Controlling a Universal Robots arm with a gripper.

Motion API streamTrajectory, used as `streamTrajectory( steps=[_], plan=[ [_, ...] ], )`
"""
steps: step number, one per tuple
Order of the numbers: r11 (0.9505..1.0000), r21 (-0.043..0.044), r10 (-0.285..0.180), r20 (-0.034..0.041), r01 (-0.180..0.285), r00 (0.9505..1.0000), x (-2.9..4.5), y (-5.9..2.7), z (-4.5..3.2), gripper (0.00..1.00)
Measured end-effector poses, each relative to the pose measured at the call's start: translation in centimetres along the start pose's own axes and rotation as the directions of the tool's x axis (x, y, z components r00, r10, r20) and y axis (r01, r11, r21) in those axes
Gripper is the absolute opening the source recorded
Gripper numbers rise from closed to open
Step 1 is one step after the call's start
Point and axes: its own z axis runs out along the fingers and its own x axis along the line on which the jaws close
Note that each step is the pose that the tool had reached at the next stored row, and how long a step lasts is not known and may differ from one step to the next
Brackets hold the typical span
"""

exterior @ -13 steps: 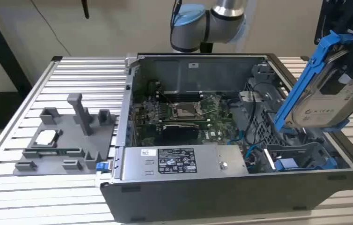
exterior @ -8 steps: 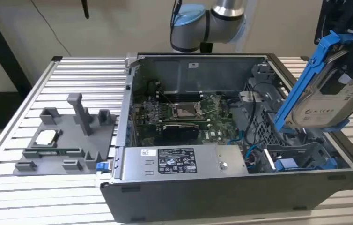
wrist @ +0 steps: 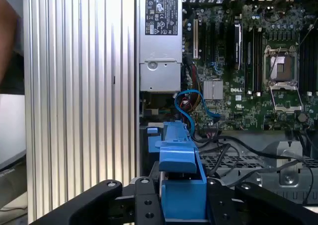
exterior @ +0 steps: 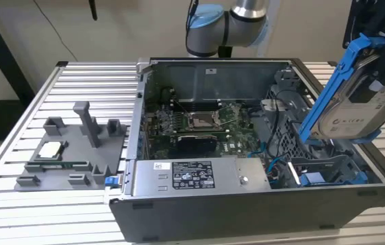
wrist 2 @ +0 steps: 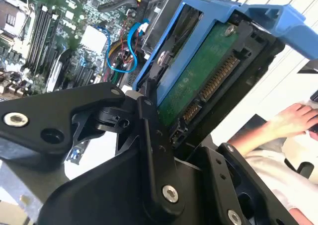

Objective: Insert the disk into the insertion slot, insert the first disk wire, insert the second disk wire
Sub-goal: 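Insert the disk into the insertion slot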

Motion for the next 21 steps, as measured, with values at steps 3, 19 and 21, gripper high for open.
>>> streamTrajectory(
  steps=[3,19,21],
  plan=[
    [1.0,0.0,0.0,-0.0001,0.0,1.0,-0.01,-0.07,0.38,0.33],
    [1.0,0.0,0.0,0.002,0.0,1.0,-0.04,-1.0,3.26,0.33],
    [1.0,0.0,0.0,0.0034,0.0,1.0,-0.05,-1.06,3.61,0.33]
  ],
)
